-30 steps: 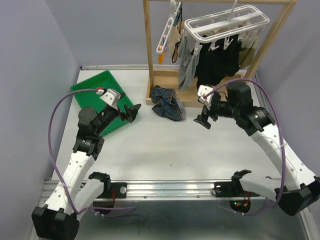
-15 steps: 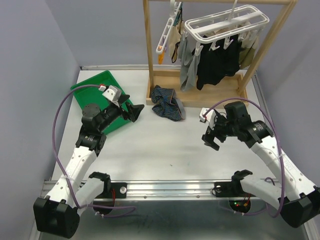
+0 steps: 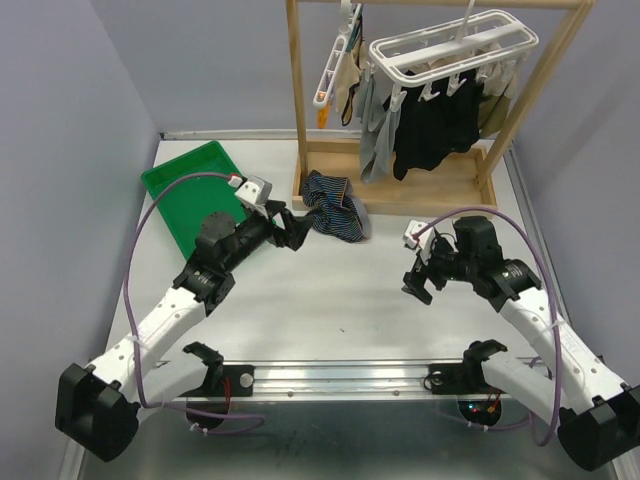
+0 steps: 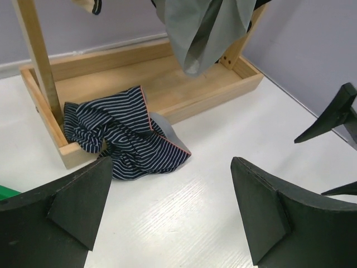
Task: Remove the underwear clipped to the hanger
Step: Pick up the underwear from the center of the board, then place the underwear in the bin.
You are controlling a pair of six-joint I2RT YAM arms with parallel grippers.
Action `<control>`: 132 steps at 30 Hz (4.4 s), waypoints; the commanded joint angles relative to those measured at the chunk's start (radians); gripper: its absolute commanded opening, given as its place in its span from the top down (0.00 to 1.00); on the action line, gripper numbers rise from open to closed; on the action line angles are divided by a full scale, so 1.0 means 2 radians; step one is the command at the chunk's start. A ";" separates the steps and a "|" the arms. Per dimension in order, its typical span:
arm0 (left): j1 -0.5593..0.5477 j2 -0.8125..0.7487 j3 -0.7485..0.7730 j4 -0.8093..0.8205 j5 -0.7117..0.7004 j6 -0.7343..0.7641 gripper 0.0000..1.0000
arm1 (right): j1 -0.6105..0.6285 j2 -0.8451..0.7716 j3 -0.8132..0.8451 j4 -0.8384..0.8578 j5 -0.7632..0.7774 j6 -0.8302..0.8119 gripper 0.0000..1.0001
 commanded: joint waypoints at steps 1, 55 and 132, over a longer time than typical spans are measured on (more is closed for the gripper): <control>-0.055 0.023 -0.018 0.043 -0.113 -0.015 0.01 | -0.002 -0.018 -0.008 0.042 -0.003 0.002 0.00; -0.144 0.565 0.300 -0.036 -0.367 -0.203 0.90 | -0.021 0.003 -0.024 0.062 0.071 0.000 0.00; 0.252 0.160 0.201 -0.127 -0.183 -0.035 0.43 | -0.024 -0.008 -0.026 0.061 0.072 -0.001 0.00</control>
